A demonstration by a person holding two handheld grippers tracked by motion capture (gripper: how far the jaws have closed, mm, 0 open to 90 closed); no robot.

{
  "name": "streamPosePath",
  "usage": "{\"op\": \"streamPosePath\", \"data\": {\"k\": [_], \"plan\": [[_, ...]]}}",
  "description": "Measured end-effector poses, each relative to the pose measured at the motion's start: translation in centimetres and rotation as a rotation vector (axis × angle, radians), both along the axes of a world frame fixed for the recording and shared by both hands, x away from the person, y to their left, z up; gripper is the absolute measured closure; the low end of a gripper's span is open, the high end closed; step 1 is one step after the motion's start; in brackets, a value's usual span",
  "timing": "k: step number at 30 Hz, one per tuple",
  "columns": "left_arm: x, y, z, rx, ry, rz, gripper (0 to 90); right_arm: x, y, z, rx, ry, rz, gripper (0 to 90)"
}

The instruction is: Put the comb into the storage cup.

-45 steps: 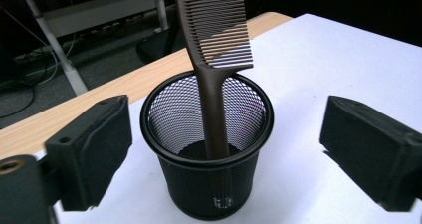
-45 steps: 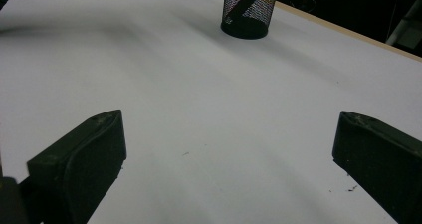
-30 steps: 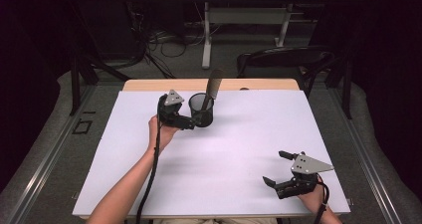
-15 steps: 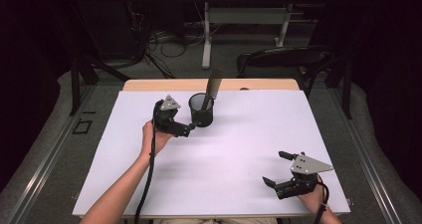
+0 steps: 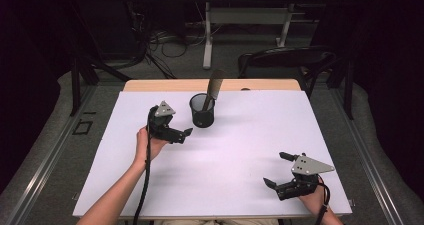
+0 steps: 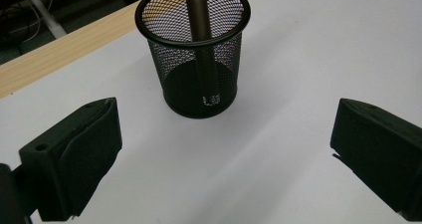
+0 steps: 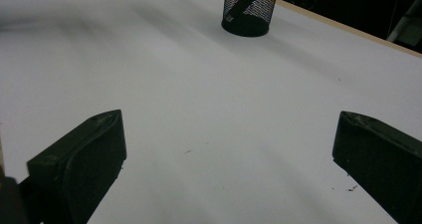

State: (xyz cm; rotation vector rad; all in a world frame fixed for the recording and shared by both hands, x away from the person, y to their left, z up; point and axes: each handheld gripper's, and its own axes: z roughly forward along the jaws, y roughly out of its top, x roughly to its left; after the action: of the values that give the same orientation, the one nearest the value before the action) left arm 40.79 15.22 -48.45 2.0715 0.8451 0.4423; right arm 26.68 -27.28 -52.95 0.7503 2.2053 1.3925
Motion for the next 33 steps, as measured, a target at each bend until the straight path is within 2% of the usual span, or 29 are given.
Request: {"op": "streamPosePath", "data": {"k": [20,33], "plan": [[-2.7,1.2,-1.2,0.008,0.017,0.000,0.0,0.0,0.1,-0.1,0.002,0.009,0.002,0.2],[-4.9,2.1,-1.6,-0.001,-0.003,0.017,0.0,0.0,0.1,0.0,-0.002,0.011,0.005,0.2]]}}
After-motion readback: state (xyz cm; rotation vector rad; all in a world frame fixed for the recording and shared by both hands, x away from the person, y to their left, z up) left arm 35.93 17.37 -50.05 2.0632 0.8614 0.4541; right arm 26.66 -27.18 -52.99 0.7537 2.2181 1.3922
